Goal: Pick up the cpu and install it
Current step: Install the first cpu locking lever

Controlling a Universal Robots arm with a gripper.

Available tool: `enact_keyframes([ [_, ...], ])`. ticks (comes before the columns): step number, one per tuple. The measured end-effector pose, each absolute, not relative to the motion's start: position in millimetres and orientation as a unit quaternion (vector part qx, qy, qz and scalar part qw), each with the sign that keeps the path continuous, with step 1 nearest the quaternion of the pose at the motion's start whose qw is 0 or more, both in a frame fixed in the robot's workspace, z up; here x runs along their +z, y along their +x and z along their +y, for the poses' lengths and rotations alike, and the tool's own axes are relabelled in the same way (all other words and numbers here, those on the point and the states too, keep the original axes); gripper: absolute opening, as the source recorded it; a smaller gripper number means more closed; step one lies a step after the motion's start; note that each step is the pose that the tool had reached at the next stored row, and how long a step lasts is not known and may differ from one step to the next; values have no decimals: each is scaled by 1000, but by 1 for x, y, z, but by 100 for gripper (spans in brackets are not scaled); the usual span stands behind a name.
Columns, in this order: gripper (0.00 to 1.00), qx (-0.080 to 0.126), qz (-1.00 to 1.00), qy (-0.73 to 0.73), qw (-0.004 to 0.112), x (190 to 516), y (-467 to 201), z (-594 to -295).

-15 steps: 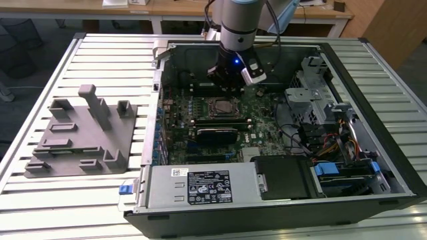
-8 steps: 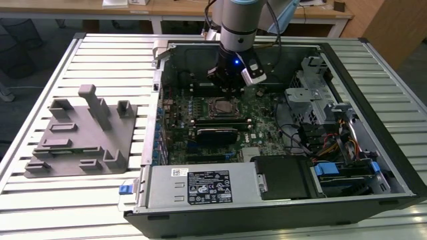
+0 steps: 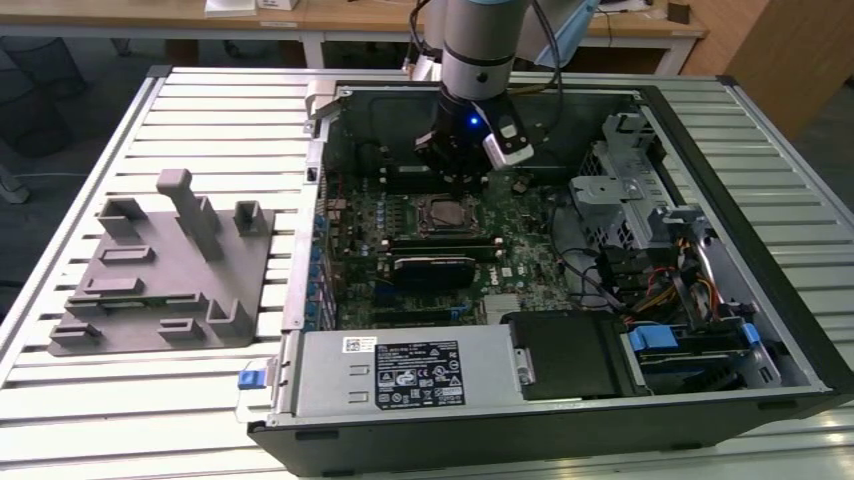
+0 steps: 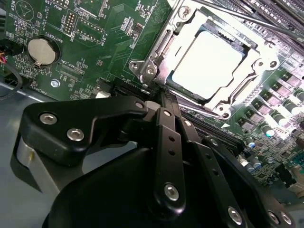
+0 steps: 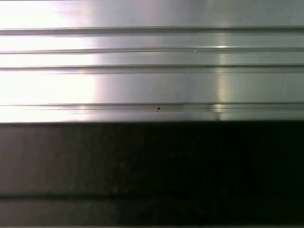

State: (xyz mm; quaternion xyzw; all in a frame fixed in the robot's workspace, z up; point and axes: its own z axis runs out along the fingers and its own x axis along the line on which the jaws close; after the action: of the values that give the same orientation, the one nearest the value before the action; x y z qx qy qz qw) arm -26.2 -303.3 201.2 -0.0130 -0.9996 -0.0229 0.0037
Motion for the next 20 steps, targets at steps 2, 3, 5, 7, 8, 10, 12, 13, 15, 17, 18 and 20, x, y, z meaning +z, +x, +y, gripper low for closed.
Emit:
enact_keyframes([
  [2,11,-22,-1000,-13,4,201,-26,-303],
  [3,11,-19,-1000,-13,4,201,-26,-303],
  [5,11,-13,-1000,-13,4,199,-26,-303],
  [7,11,-6,-1000,-13,4,198,-26,-303],
  [8,11,-2,-1000,-13,4,197,-26,-303],
  [10,11,3,-1000,-13,4,196,-26,-303],
  [12,11,5,-1000,-13,4,195,-26,-303],
  [13,11,4,-1000,-13,3,195,-26,-303],
  [15,11,4,-1000,-13,3,195,-26,-303],
  [17,11,4,-1000,-13,3,195,-26,-303],
  [18,11,4,-1000,-13,3,195,-26,-303],
  [20,11,4,-1000,-13,3,196,-26,-303],
])
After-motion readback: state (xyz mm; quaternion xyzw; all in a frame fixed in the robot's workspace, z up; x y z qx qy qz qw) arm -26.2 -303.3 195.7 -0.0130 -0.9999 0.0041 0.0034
